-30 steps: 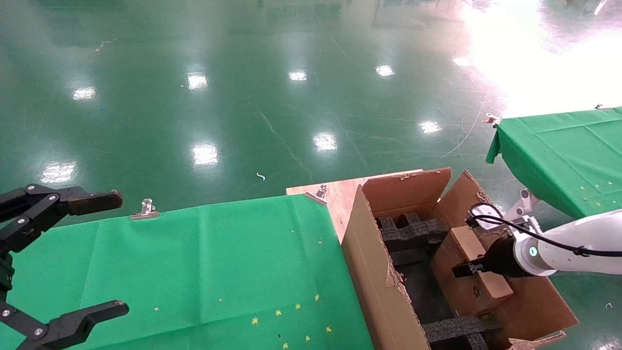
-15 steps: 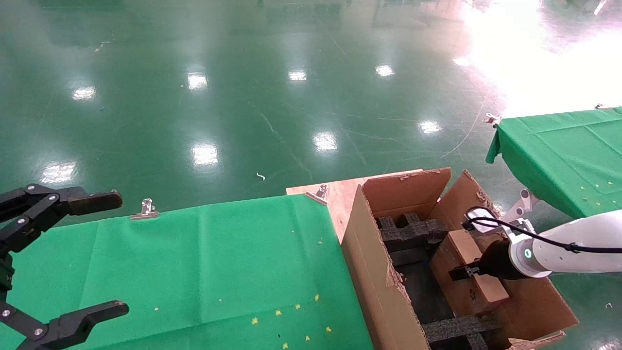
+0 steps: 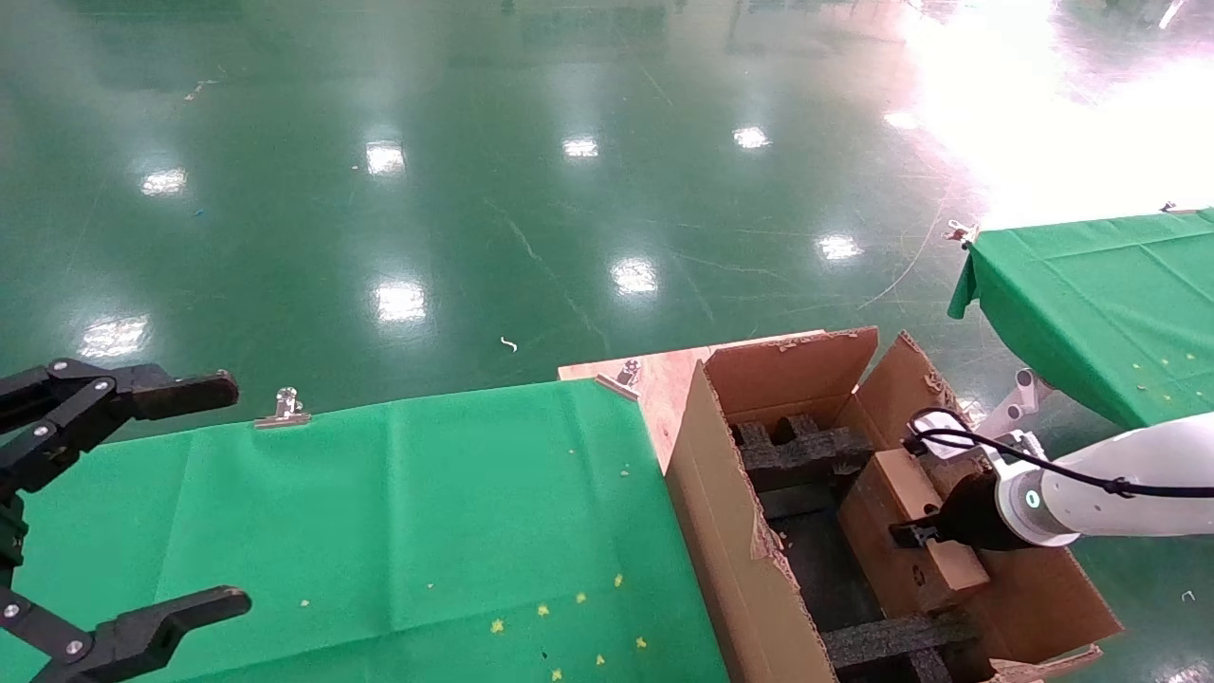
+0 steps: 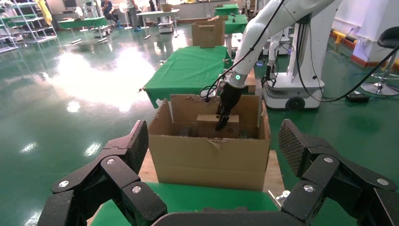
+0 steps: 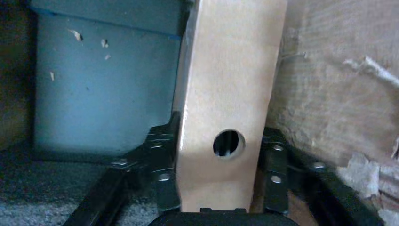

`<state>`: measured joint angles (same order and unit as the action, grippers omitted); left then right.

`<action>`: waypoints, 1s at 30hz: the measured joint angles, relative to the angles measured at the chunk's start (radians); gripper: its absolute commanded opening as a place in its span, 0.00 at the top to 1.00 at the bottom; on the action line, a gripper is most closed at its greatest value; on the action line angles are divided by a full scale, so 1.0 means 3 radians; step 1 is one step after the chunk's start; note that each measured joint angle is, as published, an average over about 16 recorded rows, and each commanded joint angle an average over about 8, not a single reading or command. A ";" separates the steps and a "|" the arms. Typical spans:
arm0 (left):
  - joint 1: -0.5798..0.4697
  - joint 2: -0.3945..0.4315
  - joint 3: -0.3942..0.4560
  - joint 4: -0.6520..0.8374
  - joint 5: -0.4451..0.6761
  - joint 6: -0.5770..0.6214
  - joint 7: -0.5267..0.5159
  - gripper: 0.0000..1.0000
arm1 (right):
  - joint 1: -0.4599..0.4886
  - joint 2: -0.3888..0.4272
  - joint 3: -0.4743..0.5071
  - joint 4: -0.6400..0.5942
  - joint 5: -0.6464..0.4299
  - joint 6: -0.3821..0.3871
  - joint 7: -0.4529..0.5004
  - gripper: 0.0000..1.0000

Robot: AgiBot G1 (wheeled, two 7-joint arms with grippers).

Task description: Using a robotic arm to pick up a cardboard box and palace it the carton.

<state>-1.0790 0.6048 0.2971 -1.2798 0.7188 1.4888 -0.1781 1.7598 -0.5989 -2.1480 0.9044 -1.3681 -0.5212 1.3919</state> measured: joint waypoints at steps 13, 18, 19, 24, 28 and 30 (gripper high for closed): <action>-0.0001 0.0000 0.0002 0.0001 -0.0001 0.0000 0.0001 0.00 | 0.0151 0.0069 0.0052 0.0086 -0.0012 0.0026 -0.0027 0.00; -0.0001 -0.0001 0.0003 0.0001 -0.0002 0.0000 0.0002 0.00 | 0.0303 0.0135 0.0120 0.0207 -0.0021 0.0088 -0.0049 0.00; -0.0001 -0.0001 0.0003 0.0001 -0.0002 0.0000 0.0002 0.00 | 0.0341 0.0153 0.0139 0.0244 -0.0023 0.0108 -0.0056 0.00; -0.0002 -0.0001 0.0004 0.0001 -0.0003 -0.0001 0.0002 0.00 | 0.0548 0.0279 0.0265 0.0522 -0.0008 0.0250 -0.0105 0.00; -0.0002 -0.0001 0.0005 0.0001 -0.0003 -0.0001 0.0003 0.00 | 0.0697 0.0408 0.0391 0.0830 0.0046 0.0390 -0.0173 0.00; -0.0002 -0.0002 0.0005 0.0002 -0.0003 -0.0001 0.0003 0.00 | 0.0754 0.0466 0.0462 0.0985 0.0102 0.0453 -0.0220 0.00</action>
<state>-1.0795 0.6043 0.2987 -1.2794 0.7178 1.4885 -0.1772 1.9859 -0.4590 -2.0094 1.1997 -1.3374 -0.3854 1.3259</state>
